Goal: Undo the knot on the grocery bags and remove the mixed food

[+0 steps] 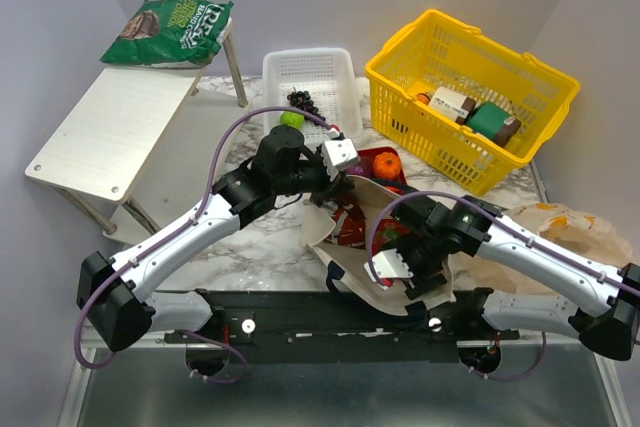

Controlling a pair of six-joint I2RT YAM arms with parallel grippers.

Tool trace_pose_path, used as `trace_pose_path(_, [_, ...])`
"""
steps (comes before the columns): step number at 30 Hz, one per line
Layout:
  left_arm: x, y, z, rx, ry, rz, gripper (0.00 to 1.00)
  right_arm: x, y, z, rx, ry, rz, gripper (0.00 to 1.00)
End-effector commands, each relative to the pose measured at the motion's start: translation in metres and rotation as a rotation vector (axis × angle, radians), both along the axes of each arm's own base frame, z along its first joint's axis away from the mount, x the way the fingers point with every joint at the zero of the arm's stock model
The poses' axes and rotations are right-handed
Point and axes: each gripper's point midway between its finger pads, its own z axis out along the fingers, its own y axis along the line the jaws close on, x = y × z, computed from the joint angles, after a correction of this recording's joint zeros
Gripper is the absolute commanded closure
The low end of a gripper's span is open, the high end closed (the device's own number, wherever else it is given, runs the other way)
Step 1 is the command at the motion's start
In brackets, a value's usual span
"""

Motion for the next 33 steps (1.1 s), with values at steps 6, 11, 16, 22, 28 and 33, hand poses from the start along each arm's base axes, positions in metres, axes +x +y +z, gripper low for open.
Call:
trace_pose_path(6, [0.01,0.003,0.03,-0.1,-0.028,0.093,1.0,0.034,-0.014,-0.041,-0.08,-0.22,-0.259,0.19])
trace_pose_path(11, [0.01,0.002,0.026,-0.097,-0.022,0.095,1.0,0.055,-0.018,-0.059,-0.095,-0.34,-0.259,0.24])
trace_pose_path(16, [0.014,0.004,0.019,-0.088,-0.009,0.108,1.0,0.067,-0.005,-0.024,-0.012,-0.403,-0.271,0.88])
trace_pose_path(22, [0.021,0.003,0.021,-0.077,-0.007,0.122,0.88,0.052,0.016,0.054,0.176,-0.299,-0.333,1.0])
trace_pose_path(28, [0.033,0.002,0.036,-0.084,-0.054,0.146,0.5,0.047,0.022,0.137,0.4,-0.278,-0.425,1.0])
trace_pose_path(33, [0.053,0.013,0.092,-0.16,-0.148,0.237,0.21,0.07,0.021,0.212,0.6,-0.296,-0.627,1.0])
